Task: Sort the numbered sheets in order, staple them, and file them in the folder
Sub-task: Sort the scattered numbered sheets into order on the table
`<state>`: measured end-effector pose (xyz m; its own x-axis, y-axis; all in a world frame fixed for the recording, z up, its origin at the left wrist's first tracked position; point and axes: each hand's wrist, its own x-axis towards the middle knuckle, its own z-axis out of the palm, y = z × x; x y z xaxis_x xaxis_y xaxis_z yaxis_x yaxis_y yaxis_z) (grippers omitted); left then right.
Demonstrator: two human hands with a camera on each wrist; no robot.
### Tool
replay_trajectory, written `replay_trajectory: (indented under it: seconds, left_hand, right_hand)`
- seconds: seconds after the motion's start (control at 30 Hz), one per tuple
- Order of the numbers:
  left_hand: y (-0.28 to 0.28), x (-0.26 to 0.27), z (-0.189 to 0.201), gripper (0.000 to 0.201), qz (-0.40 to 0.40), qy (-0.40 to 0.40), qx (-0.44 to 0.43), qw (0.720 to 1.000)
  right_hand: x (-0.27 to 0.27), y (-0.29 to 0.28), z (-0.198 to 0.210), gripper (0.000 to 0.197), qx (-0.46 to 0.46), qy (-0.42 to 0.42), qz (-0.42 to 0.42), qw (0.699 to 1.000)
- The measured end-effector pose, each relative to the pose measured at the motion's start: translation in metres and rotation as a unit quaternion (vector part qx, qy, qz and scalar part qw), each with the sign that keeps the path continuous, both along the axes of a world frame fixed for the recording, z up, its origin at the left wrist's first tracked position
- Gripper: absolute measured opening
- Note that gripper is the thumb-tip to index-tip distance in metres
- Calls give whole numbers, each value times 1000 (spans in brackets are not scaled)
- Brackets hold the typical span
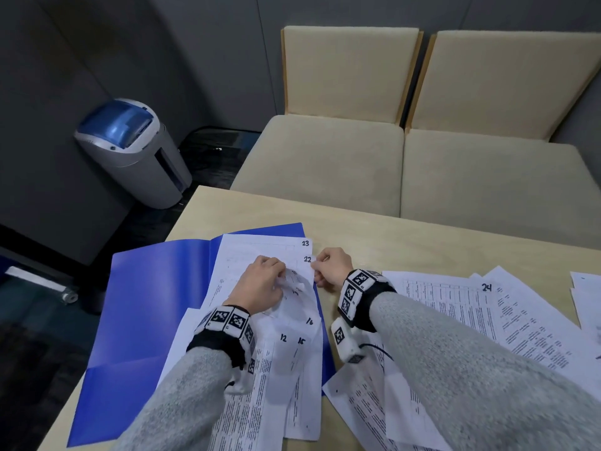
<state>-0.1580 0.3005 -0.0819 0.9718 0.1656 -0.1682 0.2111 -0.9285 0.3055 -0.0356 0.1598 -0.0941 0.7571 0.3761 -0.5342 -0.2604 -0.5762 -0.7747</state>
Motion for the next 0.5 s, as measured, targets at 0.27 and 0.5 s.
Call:
replay_trajectory:
  seconds: [0.27, 0.5]
  left_hand:
    - [-14, 20, -2, 33, 28, 19, 62, 998]
    - [-115, 66, 10, 29, -33, -139, -61, 988]
  right_hand:
    - [12, -50, 15, 29, -52, -169, 78, 981]
    - [37, -218, 15, 20, -184, -231, -138, 945]
